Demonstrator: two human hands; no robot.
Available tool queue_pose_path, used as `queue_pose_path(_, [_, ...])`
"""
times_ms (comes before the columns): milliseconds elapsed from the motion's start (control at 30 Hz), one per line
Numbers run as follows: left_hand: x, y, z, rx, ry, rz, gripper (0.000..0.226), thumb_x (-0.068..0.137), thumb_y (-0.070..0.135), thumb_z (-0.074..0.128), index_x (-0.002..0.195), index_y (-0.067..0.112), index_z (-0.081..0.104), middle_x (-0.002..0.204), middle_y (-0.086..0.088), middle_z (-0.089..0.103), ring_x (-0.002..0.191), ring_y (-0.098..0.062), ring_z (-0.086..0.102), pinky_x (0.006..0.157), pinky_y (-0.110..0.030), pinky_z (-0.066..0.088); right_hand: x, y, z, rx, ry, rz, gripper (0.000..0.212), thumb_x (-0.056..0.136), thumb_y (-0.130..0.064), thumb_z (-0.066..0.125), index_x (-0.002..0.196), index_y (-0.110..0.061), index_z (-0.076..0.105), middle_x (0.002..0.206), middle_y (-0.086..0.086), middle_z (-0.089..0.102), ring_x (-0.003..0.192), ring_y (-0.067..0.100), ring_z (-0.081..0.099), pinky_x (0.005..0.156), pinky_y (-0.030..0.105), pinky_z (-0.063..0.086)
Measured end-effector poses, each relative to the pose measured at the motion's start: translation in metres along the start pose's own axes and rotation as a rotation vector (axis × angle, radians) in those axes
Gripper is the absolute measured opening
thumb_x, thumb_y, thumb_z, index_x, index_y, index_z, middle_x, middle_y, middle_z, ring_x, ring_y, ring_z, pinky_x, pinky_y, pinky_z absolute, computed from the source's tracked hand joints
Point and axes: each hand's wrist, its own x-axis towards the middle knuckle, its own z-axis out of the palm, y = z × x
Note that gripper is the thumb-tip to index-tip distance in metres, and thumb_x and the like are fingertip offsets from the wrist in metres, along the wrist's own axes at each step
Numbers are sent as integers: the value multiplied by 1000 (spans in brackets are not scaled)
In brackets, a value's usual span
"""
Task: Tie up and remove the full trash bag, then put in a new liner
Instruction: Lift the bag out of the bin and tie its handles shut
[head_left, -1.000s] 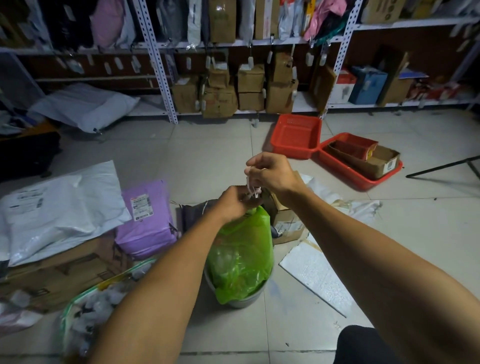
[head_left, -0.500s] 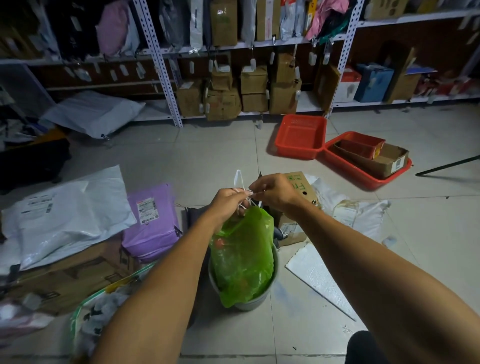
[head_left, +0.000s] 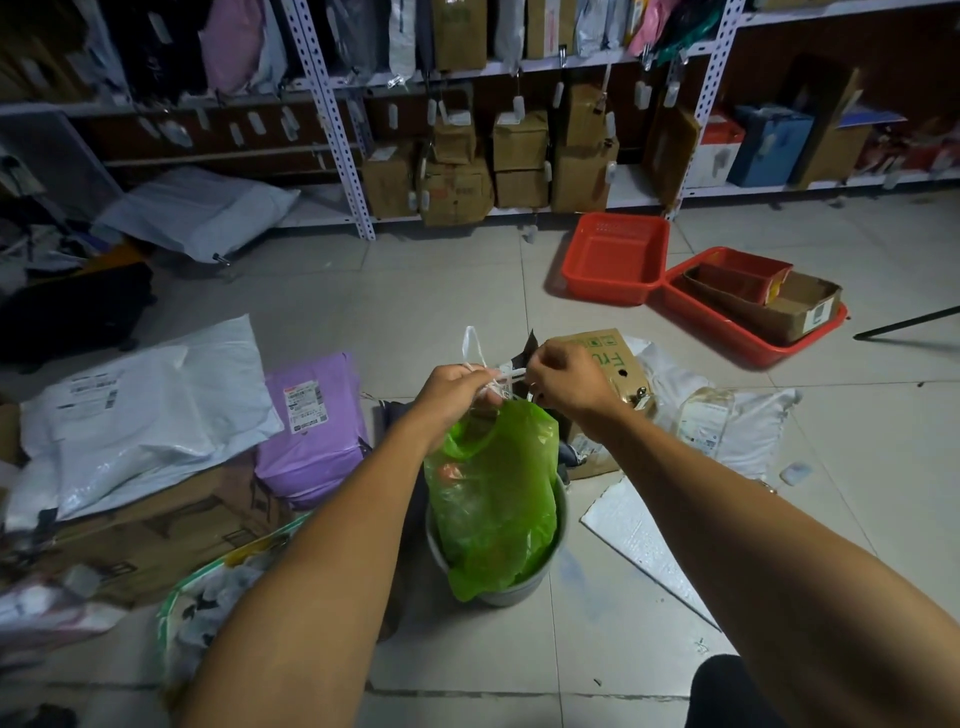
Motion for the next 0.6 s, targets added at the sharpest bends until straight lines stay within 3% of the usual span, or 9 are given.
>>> queue_pose_path(100, [-1,-5,-4,47,46,10,29,93,22,61,87,-5,70,73,-4,68,66,-8,61,67,-17,46,-1,9,-2,56,19,66,13,83,-12,55,73,-6,63,73,14,68,69,27,64,63,39,55])
queue_pose_path(200, [-3,-8,-3,90,49,10,27,95,20,58,76,4,67,72,-4,66,59,-9,57,53,-14,44,-4,11,6,16,-65,45,5,78,-8,57,78,-8,62,73,7,64,72,23,60,67,39,53])
queue_pose_path(333, [-5,-9,0,69,22,-9,26,96,20,57,74,12,67,70,-1,68,62,-11,60,56,-17,48,-4,4,22,55,-148,-26,21,76,-13,68,96,-17,65,95,1,70,90,15,66,79,32,54])
queue_pose_path(433, [-5,-11,-3,61,32,-47,23,96,22,56,79,13,68,81,-8,71,73,-18,65,70,-27,52,-6,4,31,-6,-144,-94,15,77,-24,78,81,-13,68,79,2,69,73,13,63,69,33,53])
queue_pose_path(500, [-4,-13,-5,65,43,-74,20,95,22,59,83,11,71,85,-12,73,71,-17,68,66,-26,52,-7,8,34,-39,-121,-107,21,80,-24,78,74,-6,68,73,7,68,66,14,60,66,39,54])
queue_pose_path(600, [-3,-17,-5,70,104,-115,19,92,18,63,98,0,70,81,-12,73,66,-17,68,66,-27,54,-10,14,34,-21,-139,-55,22,78,-19,80,76,-1,68,77,16,71,70,27,66,73,48,57])
